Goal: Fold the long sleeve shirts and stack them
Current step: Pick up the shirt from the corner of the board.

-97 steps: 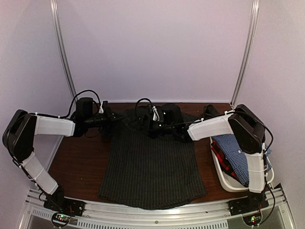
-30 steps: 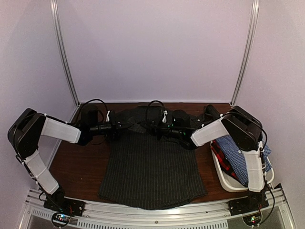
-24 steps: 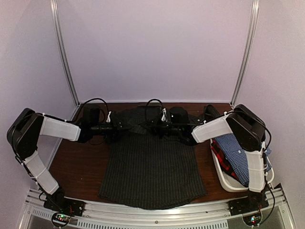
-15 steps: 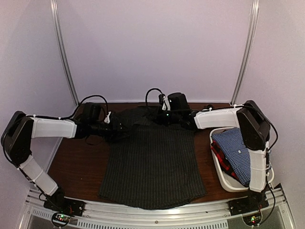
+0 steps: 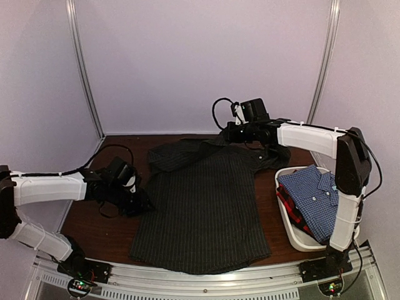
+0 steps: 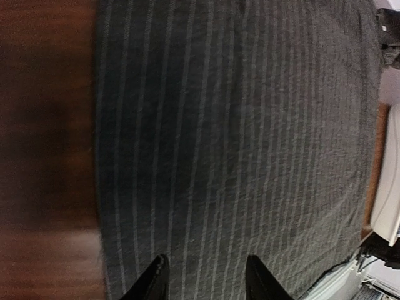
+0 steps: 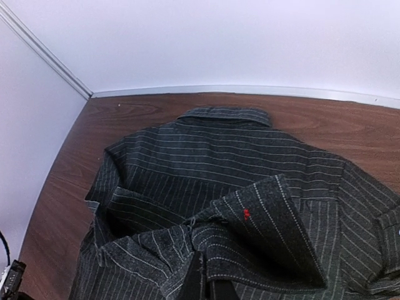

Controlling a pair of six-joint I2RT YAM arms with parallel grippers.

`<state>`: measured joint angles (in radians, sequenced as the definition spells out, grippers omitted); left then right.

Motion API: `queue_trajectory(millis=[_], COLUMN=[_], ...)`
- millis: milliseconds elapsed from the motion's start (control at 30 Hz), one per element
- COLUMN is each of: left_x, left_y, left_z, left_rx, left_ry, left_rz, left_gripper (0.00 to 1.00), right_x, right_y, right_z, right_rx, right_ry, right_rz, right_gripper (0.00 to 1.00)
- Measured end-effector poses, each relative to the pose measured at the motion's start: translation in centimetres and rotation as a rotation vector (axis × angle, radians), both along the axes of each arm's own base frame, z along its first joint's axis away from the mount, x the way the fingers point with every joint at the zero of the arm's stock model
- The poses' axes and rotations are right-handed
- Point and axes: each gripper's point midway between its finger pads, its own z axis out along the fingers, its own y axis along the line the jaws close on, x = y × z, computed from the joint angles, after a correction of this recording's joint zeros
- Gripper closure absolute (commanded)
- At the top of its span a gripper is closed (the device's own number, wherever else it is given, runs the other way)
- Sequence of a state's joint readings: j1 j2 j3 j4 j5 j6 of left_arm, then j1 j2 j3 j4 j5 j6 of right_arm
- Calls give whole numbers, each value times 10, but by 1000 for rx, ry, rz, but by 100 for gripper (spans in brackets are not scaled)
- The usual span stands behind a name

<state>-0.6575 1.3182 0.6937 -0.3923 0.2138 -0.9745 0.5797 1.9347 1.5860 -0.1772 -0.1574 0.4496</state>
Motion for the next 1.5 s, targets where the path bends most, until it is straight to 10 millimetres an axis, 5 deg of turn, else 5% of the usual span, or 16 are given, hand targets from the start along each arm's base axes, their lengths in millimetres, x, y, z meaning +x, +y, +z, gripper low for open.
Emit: queue_trajectory(millis=[200, 533, 1067, 1200, 1367, 1500], left_x=[-29, -85, -131, -139, -142, -141], left_y=[27, 44, 55, 54, 55, 54], left_z=[-12, -32, -45, -48, -50, -48], left_rx=[172, 367, 446, 451, 455, 452], left_ry=[16, 97, 183, 201, 211, 200], left_rz=[32, 8, -9, -22, -12, -20], left_gripper=[59, 60, 66, 74, 98, 100], right_x=[4, 0, -4, -7, -7, -8], right_y=[-19, -36, -40, -41, -42, -43], right_z=[4, 20, 41, 46, 57, 63], right_rx=[-78, -135, -126, -131, -122, -122], right_ry=[-16, -42, -74, -81, -99, -105], right_rz=[-22, -43, -42, -39, -42, -44], right_gripper=[100, 100, 100, 100, 100, 100])
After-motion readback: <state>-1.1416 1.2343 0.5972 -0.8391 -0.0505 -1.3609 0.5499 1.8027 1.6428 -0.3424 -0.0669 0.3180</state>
